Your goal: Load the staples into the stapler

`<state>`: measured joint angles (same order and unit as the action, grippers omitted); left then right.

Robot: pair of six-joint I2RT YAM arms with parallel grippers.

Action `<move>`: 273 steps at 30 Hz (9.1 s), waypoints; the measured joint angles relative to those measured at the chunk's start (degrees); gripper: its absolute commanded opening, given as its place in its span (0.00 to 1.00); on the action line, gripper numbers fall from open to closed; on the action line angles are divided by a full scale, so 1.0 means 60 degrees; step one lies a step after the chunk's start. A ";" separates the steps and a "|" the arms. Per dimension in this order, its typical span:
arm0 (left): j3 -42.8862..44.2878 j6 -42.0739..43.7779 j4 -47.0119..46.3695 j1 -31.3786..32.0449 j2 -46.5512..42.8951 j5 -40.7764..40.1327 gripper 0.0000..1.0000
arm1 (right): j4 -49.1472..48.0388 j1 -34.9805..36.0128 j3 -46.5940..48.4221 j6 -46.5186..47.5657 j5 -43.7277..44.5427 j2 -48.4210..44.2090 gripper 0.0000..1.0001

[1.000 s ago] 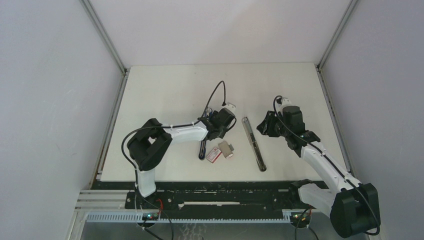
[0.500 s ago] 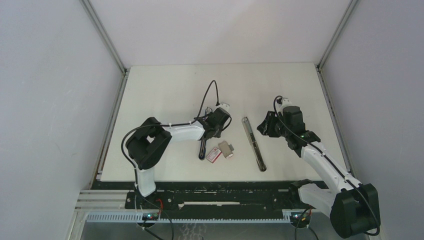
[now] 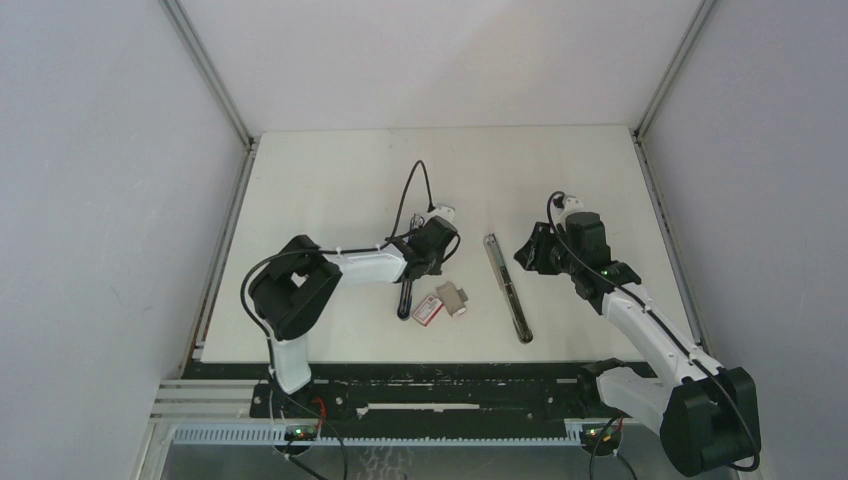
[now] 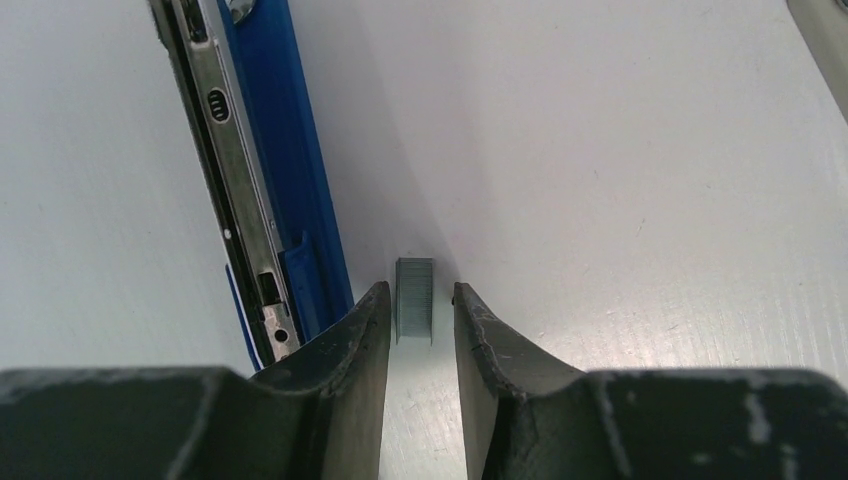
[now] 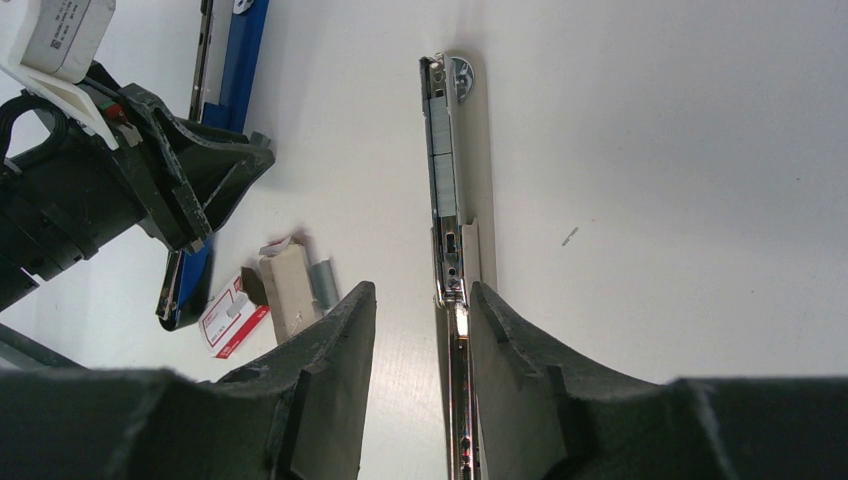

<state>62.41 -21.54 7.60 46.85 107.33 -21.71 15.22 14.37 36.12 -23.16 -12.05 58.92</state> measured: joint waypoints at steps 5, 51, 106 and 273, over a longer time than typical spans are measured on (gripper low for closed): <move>-0.0244 -0.0109 -0.0080 0.0000 -0.0164 -0.0011 0.31 | 0.0022 0.0000 0.0000 0.0004 0.0022 -0.0011 0.39; -0.3960 -0.4419 -0.5431 -0.0528 -0.7038 0.8484 0.18 | -0.6681 0.0918 -0.2306 -0.4885 -0.5009 -0.2619 0.58; -0.4918 -0.2838 -0.1985 -0.1461 -0.8743 0.5359 0.83 | -0.6269 0.2932 -0.1545 -0.3464 -0.2623 -0.2659 0.15; -0.6958 -0.0546 -0.3260 -0.2765 -0.8714 0.0656 0.89 | 0.0393 0.5982 0.5657 -0.2029 0.6397 0.7934 0.14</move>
<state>20.67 -24.82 -11.97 30.26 55.05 -17.78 17.58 50.26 70.06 -35.33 26.33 106.52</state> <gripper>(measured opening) 0.889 0.159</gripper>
